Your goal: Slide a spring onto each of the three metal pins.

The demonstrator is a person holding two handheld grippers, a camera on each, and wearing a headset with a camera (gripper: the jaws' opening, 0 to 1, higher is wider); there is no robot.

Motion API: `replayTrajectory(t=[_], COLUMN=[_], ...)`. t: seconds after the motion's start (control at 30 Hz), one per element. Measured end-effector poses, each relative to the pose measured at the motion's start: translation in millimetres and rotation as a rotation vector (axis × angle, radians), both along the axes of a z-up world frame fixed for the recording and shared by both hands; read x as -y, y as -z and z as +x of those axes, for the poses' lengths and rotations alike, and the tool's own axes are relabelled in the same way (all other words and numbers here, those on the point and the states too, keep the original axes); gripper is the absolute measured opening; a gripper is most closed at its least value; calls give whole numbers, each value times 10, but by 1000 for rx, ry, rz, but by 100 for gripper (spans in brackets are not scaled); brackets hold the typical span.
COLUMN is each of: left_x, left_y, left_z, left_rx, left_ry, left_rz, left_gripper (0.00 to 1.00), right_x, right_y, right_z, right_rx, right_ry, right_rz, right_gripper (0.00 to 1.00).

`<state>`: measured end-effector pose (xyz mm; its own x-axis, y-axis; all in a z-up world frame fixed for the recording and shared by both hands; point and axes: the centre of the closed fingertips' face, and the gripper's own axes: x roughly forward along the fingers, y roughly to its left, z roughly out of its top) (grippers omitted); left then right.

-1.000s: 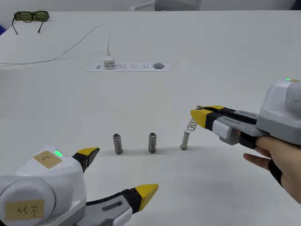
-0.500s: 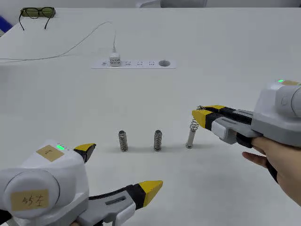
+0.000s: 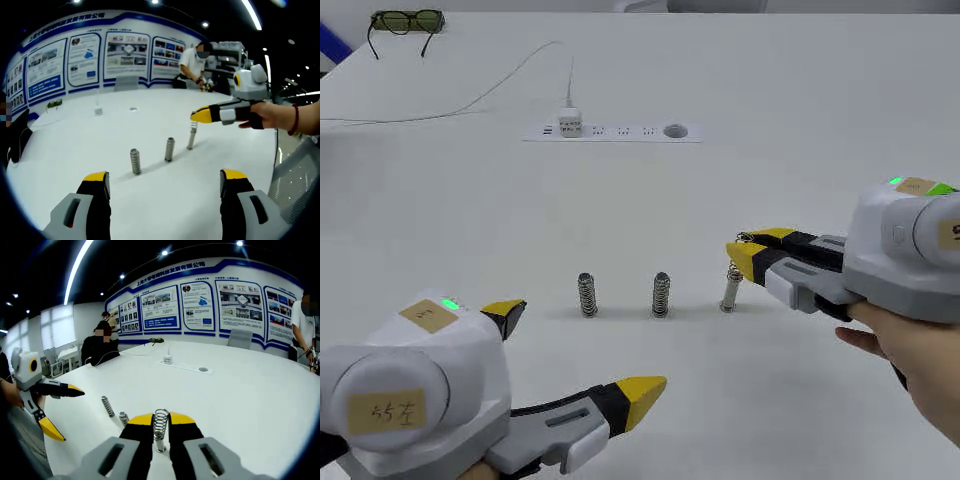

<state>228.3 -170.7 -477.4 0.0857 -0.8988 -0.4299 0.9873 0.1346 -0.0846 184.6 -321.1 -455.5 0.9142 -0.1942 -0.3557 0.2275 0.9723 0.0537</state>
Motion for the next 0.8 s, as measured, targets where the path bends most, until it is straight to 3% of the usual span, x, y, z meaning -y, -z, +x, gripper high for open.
replayTrajectory(t=[0.33, 0.8], left_x=[4, -2], left_y=[2, -7], left_z=[-16, 0], left_rx=[7, 3], left_ry=[8, -2], left_rz=[4, -2], left_gripper=[92, 92], right_x=[-75, -66], right_y=[96, 244], right_z=[-21, -9], right_rx=[-65, -105], right_ry=[-36, -24], right_rz=[-103, -81], right_gripper=[12, 12])
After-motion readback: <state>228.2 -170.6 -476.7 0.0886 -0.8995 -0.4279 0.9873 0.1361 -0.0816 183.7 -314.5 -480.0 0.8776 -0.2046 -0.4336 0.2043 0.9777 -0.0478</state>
